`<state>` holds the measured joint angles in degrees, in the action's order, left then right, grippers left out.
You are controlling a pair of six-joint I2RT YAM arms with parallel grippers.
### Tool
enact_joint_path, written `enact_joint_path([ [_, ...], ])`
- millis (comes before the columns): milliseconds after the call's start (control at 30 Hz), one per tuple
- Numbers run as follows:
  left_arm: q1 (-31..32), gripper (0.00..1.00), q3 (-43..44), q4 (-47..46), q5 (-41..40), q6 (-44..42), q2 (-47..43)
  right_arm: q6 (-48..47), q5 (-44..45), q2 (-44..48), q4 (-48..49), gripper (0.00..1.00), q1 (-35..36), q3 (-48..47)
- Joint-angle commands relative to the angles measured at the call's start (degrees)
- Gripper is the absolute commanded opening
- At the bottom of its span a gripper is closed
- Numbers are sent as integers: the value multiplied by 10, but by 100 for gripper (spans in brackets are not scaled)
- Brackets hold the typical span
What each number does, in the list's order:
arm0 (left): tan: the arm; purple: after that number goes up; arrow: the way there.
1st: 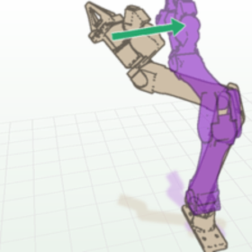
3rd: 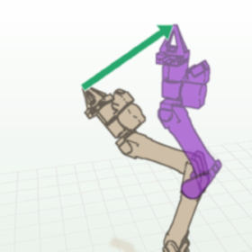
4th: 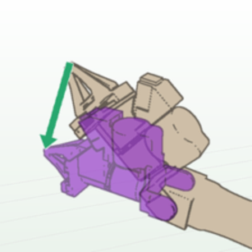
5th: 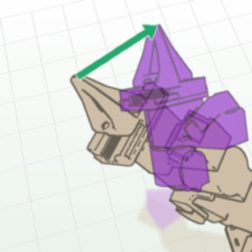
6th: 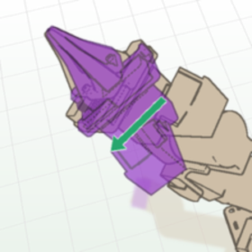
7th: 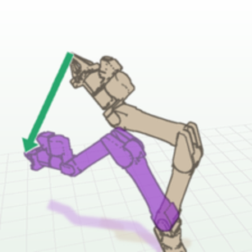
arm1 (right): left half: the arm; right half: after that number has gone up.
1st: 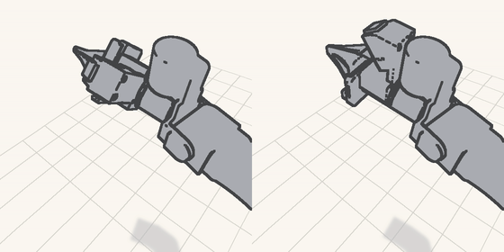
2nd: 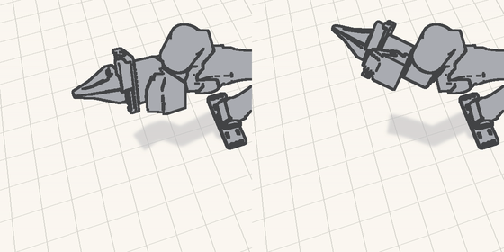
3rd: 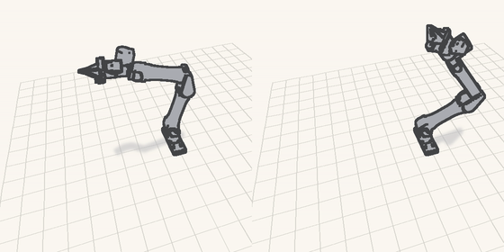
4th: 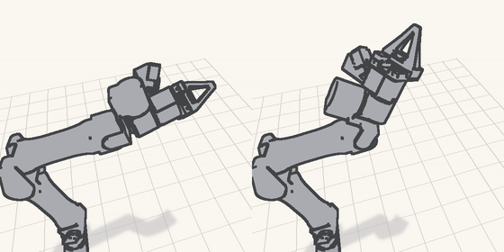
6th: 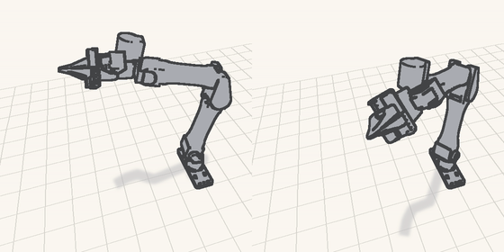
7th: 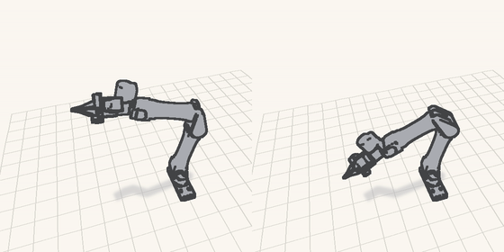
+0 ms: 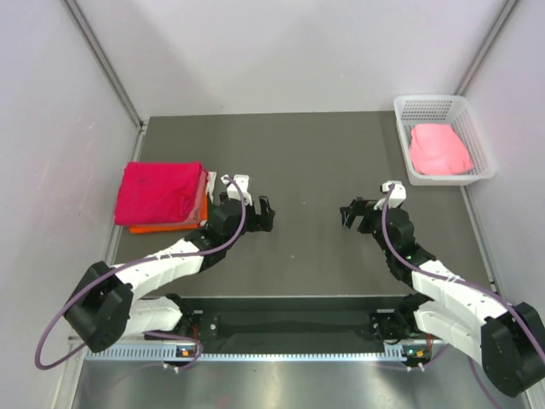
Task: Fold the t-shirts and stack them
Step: Grab the tshirt from the pile
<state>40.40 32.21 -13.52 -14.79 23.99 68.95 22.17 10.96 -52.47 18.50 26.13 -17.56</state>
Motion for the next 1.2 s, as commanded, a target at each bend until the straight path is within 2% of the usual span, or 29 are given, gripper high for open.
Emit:
enact_joint_path([
  [0,-1,92,22,-10,-2,-6,2,2,0,4,36,100,5,-2],
  [267,-1,92,22,-9,-7,-5,-3,14,84,3,-55,100,4,-46],
  [367,-1,92,21,-9,-5,-3,-4,72,111,-5,-178,100,-24,-130],
  [400,-1,92,22,-9,-7,-3,-3,82,108,-24,-212,100,-37,-189],
  [467,-1,92,22,-6,-8,-2,-2,101,99,-50,-293,100,-80,-246],
  [633,-1,92,22,-8,-2,0,0,159,95,-148,-396,100,-212,-409],
  [767,-1,91,21,-10,-7,0,7,215,117,-232,-473,96,-278,-528],
  [833,-1,91,23,-9,-5,0,11,230,115,-283,-482,96,-309,-555],
  [967,-1,91,23,-11,0,1,13,244,81,-402,-473,97,-348,-644],
  [1167,-1,91,25,-11,2,2,15,282,115,-568,-499,96,-376,-792],
])
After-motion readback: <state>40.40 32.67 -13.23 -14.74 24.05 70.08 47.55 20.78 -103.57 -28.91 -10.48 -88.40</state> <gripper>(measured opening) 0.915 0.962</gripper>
